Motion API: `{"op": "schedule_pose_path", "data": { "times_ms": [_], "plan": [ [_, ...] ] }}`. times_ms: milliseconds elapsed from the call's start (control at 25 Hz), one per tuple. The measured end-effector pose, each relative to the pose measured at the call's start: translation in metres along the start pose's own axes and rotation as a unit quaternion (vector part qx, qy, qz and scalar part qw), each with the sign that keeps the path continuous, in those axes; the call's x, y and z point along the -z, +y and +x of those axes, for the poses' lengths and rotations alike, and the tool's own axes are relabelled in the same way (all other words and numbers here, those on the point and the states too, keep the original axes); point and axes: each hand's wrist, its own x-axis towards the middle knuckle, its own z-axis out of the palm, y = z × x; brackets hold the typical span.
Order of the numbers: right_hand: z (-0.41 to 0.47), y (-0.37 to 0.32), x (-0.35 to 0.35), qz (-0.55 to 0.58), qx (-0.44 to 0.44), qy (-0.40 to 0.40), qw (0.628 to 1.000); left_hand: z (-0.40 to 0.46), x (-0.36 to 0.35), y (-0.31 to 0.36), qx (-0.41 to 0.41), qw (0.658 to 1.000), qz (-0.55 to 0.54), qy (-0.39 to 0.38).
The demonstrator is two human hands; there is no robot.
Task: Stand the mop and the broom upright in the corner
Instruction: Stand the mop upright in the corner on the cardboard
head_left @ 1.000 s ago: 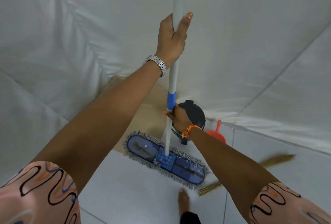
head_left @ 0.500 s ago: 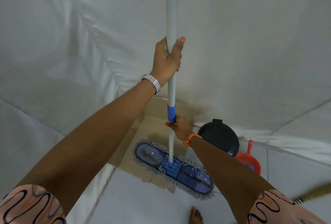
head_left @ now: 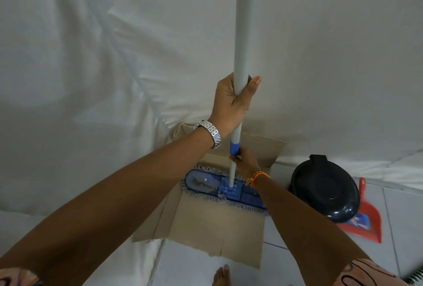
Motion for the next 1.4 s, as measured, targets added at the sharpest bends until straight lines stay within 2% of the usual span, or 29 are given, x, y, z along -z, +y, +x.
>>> {"op": "schedule_pose_path", "data": {
  "times_ms": [400,880,1200,1400],
  "plan": [
    [0.068,0.0,-0.014,-0.025,-0.025,0.024,0.999,0.069,0.02,-0.035,0.01,0.999,-0.009,-0.032],
    [0.077,0.012,0.015,-0.01,-0.048,0.071,0.996,0.088,-0.026,-0.029,-0.008,0.995,0.008,-0.099],
    [0.1,0.021,0.021,-0.034,-0.029,0.041,0.998,0.101,-0.048,-0.051,-0.036,0.997,0.059,0.027],
    [0.106,0.018,0.022,-0.054,-0.023,0.029,0.998,0.107,-0.051,-0.048,-0.045,0.995,0.063,0.057]
  ]
}}
